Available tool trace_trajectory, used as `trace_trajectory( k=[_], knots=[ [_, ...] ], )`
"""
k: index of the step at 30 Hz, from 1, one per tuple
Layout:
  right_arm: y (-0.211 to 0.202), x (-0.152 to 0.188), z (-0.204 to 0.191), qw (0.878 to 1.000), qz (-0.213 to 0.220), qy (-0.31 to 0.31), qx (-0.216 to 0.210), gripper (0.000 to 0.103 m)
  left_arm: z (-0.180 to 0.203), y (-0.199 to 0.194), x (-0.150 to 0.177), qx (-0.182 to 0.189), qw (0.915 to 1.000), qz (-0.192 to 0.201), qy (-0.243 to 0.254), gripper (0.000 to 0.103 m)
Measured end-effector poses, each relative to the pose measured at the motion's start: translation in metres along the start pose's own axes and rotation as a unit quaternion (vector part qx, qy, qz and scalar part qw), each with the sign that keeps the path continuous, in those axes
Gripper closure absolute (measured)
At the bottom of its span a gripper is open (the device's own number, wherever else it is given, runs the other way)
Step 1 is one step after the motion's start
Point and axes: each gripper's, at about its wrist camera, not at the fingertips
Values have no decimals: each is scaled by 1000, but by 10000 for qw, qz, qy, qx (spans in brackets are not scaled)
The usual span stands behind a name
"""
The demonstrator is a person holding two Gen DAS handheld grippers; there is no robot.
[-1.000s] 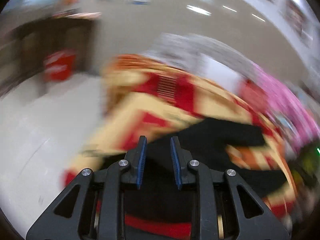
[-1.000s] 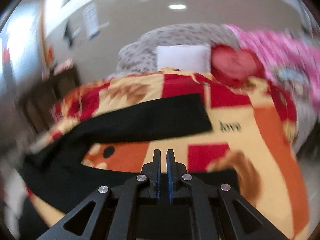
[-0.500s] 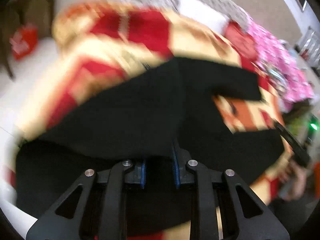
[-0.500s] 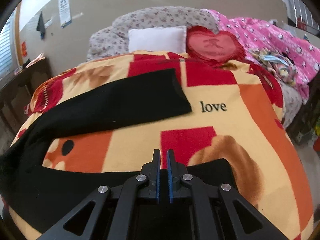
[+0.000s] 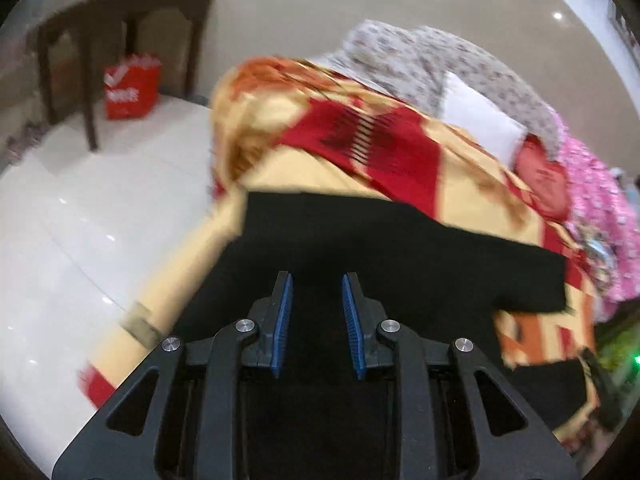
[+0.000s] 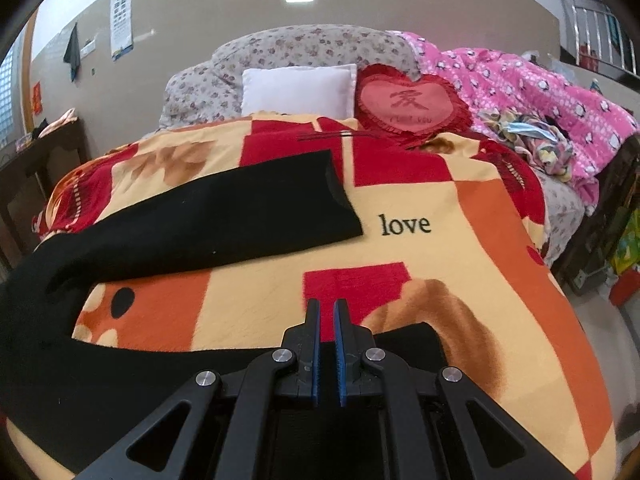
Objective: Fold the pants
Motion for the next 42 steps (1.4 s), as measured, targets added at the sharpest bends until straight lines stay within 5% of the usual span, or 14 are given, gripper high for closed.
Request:
trace_trajectory(
  k=[3, 6, 12, 17, 22, 27, 30, 38, 42],
  knots=[
    [4, -1, 13, 9993, -94, 338, -125, 98, 42, 2, 22, 409, 9983, 51, 418, 80],
    [14, -9, 38, 9918, -270, 1014, -734, 98, 66, 5, 43, 546, 9948, 216, 834, 80],
    [64, -48, 68, 9654, -1065, 2007, -1281, 93, 78, 17, 60, 320, 9928, 394, 1086, 67],
    [106, -51, 83, 9109, -1562, 3314, -1896, 75, 74, 19, 59, 301, 9938, 397, 995, 67],
    [121, -49, 87, 8954, -1437, 3803, -1818, 73, 74, 22, 60, 255, 9939, 394, 998, 67],
    [130, -56, 81, 9005, -1230, 3727, -1874, 73, 78, 24, 61, 180, 9933, 415, 1068, 67],
    [124, -58, 85, 9144, -1128, 3555, -1573, 98, 77, 23, 61, 188, 9934, 414, 1054, 67],
    [60, -59, 97, 9484, -670, 2958, -923, 100, 76, 18, 63, 280, 9927, 510, 1060, 67],
    [31, -43, 108, 9489, -672, 2980, -786, 100, 74, 11, 63, 477, 9912, 629, 1061, 67]
  ],
)
Point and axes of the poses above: each gripper's, at about its wrist camera, not at the fingertips, and y roughly the way its jaws point, z to its right, x to its underside, and after that the axes turned 2 degrees about y, right-handed
